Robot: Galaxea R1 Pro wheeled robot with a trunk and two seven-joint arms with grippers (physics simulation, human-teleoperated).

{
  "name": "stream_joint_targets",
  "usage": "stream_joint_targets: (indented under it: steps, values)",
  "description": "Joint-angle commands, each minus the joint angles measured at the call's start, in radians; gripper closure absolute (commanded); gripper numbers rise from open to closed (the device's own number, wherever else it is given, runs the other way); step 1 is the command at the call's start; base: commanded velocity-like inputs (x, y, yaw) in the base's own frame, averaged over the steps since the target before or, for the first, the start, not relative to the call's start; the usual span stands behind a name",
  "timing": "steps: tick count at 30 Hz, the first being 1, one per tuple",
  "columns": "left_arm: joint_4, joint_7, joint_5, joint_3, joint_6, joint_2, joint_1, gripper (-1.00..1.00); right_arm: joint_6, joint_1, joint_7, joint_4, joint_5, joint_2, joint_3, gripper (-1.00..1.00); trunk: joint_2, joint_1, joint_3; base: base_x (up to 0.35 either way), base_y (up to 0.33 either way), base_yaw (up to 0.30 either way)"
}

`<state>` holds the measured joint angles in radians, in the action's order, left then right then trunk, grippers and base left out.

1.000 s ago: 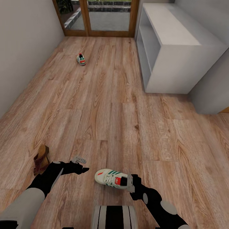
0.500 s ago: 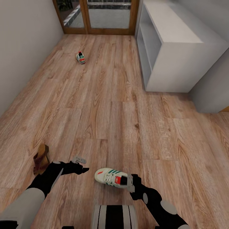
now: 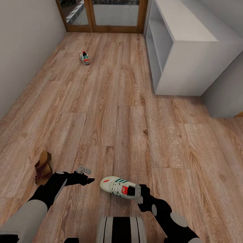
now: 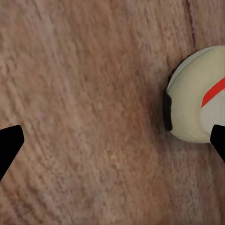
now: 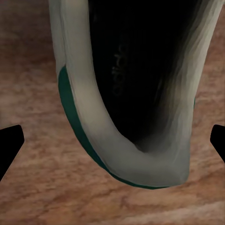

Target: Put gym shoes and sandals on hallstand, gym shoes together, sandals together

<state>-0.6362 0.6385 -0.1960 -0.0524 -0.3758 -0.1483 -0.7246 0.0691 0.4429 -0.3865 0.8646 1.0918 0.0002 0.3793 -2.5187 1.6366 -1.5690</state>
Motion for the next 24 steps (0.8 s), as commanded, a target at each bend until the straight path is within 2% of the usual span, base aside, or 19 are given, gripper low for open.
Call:
stream_joint_targets:
  steps: [1, 24]
  values:
    - [-0.002, 0.004, -0.007, -0.001, -0.003, 0.0, 0.0, -1.0, 0.005, 0.0, -0.005, 0.002, 0.006, 0.0, 0.002, -1.0, 0.0, 0.0, -0.001, 0.0, 0.0, 0.0]
    - [-0.002, 0.004, -0.007, 0.0, -0.005, 0.0, -0.001, -1.0, 0.005, 0.0, -0.005, 0.002, 0.006, 0.0, 0.001, -1.0, 0.0, 0.0, -0.001, 0.035, 0.0, 0.0]
